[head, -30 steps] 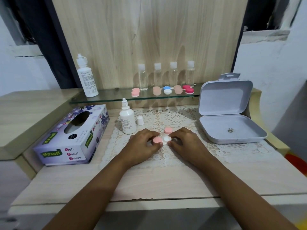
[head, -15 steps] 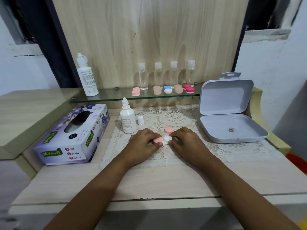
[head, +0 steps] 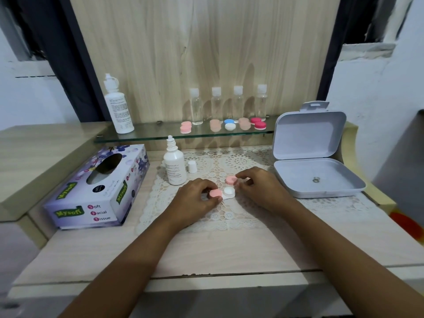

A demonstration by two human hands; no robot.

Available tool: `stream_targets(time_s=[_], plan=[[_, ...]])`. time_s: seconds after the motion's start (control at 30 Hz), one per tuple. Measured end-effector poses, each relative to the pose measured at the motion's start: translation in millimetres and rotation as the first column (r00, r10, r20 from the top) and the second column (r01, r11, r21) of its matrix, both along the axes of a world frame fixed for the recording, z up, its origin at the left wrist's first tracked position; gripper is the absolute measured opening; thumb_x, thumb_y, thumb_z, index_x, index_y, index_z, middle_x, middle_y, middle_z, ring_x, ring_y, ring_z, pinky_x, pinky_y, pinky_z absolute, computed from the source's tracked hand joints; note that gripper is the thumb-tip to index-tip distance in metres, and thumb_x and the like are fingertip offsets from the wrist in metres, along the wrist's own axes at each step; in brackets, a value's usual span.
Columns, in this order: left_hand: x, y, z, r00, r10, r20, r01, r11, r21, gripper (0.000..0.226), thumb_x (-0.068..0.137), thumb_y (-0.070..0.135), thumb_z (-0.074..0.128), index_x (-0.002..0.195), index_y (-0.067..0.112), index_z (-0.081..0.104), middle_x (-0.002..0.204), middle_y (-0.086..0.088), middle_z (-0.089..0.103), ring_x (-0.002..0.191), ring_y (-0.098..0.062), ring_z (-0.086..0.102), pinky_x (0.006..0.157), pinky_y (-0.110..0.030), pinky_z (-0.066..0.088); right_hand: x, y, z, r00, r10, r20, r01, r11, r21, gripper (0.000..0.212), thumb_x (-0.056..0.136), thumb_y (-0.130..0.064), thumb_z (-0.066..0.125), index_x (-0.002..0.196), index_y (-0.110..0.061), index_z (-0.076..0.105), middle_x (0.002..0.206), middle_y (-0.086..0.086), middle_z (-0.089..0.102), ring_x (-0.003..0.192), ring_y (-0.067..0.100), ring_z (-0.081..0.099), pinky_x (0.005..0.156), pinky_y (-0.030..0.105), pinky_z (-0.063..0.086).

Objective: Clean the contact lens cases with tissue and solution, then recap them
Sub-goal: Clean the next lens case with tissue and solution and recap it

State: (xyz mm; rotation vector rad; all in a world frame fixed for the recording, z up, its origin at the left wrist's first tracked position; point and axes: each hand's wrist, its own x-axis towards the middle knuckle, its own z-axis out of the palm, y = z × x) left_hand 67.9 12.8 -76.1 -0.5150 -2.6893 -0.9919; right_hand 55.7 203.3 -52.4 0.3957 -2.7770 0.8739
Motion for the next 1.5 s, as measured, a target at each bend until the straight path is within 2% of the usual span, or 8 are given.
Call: stream_targets(time_s=[0.17, 0.37, 0.5, 0.6, 0.7, 0.9, 1.3, 1.5], plan=[[-0.7, -0.7, -0.2, 1.0, -0.01, -0.01, 0.01, 1.0, -0.007, 0.023, 0.083, 0.03, 0.068, 0.103, 0.021, 0.064, 0.101, 0.007, 0.061, 0.094, -0.004, 0.054, 0.086, -0.021, 0.043, -13.4, 1.0, 2.1, 0.999, 0.035, 0.014, -0.036, 0.997, 0.068, 0.036, 0.091, -0.029, 0.055, 0.126, -0.019, 0.057, 0.134, 0.002, 0.054, 0.116, 0.02, 0.053, 0.093, 0.025, 0.038], [-0.6, -1.3, -0.5, 1.0, -0.019, -0.024, 0.018, 1.0, -0.021, 0.023, 0.084, 0.031, 0.067, 0.104, 0.021, 0.064, 0.099, 0.01, 0.06, 0.093, -0.003, 0.052, 0.084, -0.019, 0.04, -15.7, -5.3, -1.4, 0.99, 0.115, -0.076, -0.104, 0.985, 0.136, 0.026, 0.091, -0.029, 0.056, 0.102, -0.01, 0.07, 0.101, 0.01, 0.07, 0.093, 0.023, 0.06, 0.073, 0.025, 0.041], [-0.2, -1.5, 0.2, 0.999, -0.026, -0.019, 0.026, 0.999, -0.019, 0.024, 0.084, 0.031, 0.066, 0.105, 0.02, 0.064, 0.101, 0.009, 0.06, 0.094, -0.004, 0.052, 0.087, -0.021, 0.043, -16.4, -4.2, -6.1, 0.998, 0.055, -0.038, -0.057, 0.997, -0.051, 0.025, 0.087, -0.031, 0.063, 0.107, -0.019, 0.07, 0.108, -0.001, 0.069, 0.087, 0.006, 0.058, 0.064, 0.002, 0.035], [-1.1, -1.1, 0.2, 1.0, -0.027, -0.015, 0.026, 0.999, -0.021, 0.024, 0.084, 0.031, 0.066, 0.105, 0.02, 0.064, 0.102, 0.008, 0.06, 0.095, -0.004, 0.053, 0.088, -0.023, 0.043, -13.0, -3.9, -4.4, 0.997, 0.047, 0.059, -0.033, 0.975, -0.221, 0.03, 0.084, -0.03, 0.066, 0.112, -0.018, 0.067, 0.11, -0.003, 0.068, 0.093, 0.005, 0.061, 0.077, 0.011, 0.043], [-0.9, -0.6, 0.9, 0.999, -0.036, -0.017, 0.036, 0.999, -0.01, 0.022, 0.084, 0.031, 0.066, 0.103, 0.021, 0.064, 0.098, 0.012, 0.059, 0.094, -0.004, 0.052, 0.086, -0.022, 0.042, -2.7, -3.6, 0.9, 0.987, 0.141, 0.083, -0.112, 0.952, -0.284, 0.029, 0.085, -0.029, 0.066, 0.111, -0.017, 0.068, 0.105, -0.007, 0.068, 0.087, -0.006, 0.059, 0.071, 0.001, 0.042], [-1.0, -0.8, 1.0, 0.999, -0.04, -0.027, 0.04, 0.999, -0.007, 0.022, 0.084, 0.029, 0.067, 0.104, 0.02, 0.065, 0.097, 0.013, 0.058, 0.095, -0.003, 0.052, 0.086, -0.021, 0.042, 9.0, -6.2, -5.8, 0.984, 0.177, -0.03, -0.18, 0.976, -0.121, 0.026, 0.085, -0.02, 0.065, 0.11, -0.016, 0.068, 0.103, -0.002, 0.065, 0.09, 0.003, 0.055, 0.073, -0.001, 0.036], [-1.4, -1.1, 0.0, 0.998, -0.047, -0.045, 0.047, 0.999, 0.0, 0.02, 0.084, 0.026, 0.067, 0.103, 0.02, 0.066, 0.098, 0.012, 0.06, 0.094, -0.003, 0.053, 0.084, -0.015, 0.041, 9.6, -8.1, -12.4, 0.959, 0.22, -0.178, -0.209, 0.975, 0.081, 0.02, 0.084, -0.015, 0.064, 0.099, -0.003, 0.07, 0.094, 0.012, 0.066, 0.088, 0.023, 0.06, 0.078, 0.028, 0.044], [-1.3, -0.2, 0.6, 0.998, -0.046, -0.05, 0.046, 0.999, -0.002, 0.02, 0.084, 0.026, 0.067, 0.102, 0.02, 0.066, 0.098, 0.01, 0.061, 0.094, -0.005, 0.053, 0.087, -0.023, 0.044, 6.3, -11.2, -14.7, 0.974, 0.176, -0.14, -0.168, 0.984, 0.065, 0.028, 0.083, -0.027, 0.065, 0.107, -0.013, 0.067, 0.092, 0.004, 0.056, 0.081, 0.011, 0.048, 0.067, 0.013, 0.031]])
